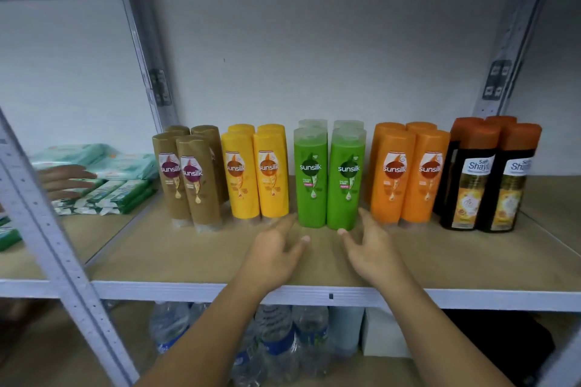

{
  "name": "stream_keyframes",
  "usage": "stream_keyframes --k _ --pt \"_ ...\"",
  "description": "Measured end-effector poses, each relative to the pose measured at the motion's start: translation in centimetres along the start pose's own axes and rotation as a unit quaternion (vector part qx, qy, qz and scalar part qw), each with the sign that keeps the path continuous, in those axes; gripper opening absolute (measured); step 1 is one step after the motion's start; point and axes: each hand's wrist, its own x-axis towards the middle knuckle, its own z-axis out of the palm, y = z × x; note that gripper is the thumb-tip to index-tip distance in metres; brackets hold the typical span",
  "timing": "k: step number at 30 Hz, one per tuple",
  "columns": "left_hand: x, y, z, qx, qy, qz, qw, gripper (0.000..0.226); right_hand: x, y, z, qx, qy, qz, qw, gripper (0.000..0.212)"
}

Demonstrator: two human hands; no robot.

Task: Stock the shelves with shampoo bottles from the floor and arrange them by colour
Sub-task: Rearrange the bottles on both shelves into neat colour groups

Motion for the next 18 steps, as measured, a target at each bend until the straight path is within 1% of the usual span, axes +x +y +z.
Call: stream_keyframes --k 3,6,11,18 --pt "2.1 -0.2 1.0 -0.057 0.03 -0.02 0.998 0.059 1.4 0.7 0.5 0.012 0.022 -0.02 0.999 0.052" --pt "3.8 -0.5 2.5 -0.111 0.047 -0.015 0.993 0.058 2.7 1.6 1.2 0.007 0.039 -0.025 0.999 0.061" --pt "6.1 -1.3 4.7 -0.184 0.067 -0.025 0.98 0.066 4.2 2.6 1.8 0.022 0.048 -0.044 0.998 0.06" --pt "7.3 -2.0 5.5 -0.186 0.081 -0.038 0.978 0.055 5.1 3.2 2.6 0.021 0.07 -0.046 0.996 0.057"
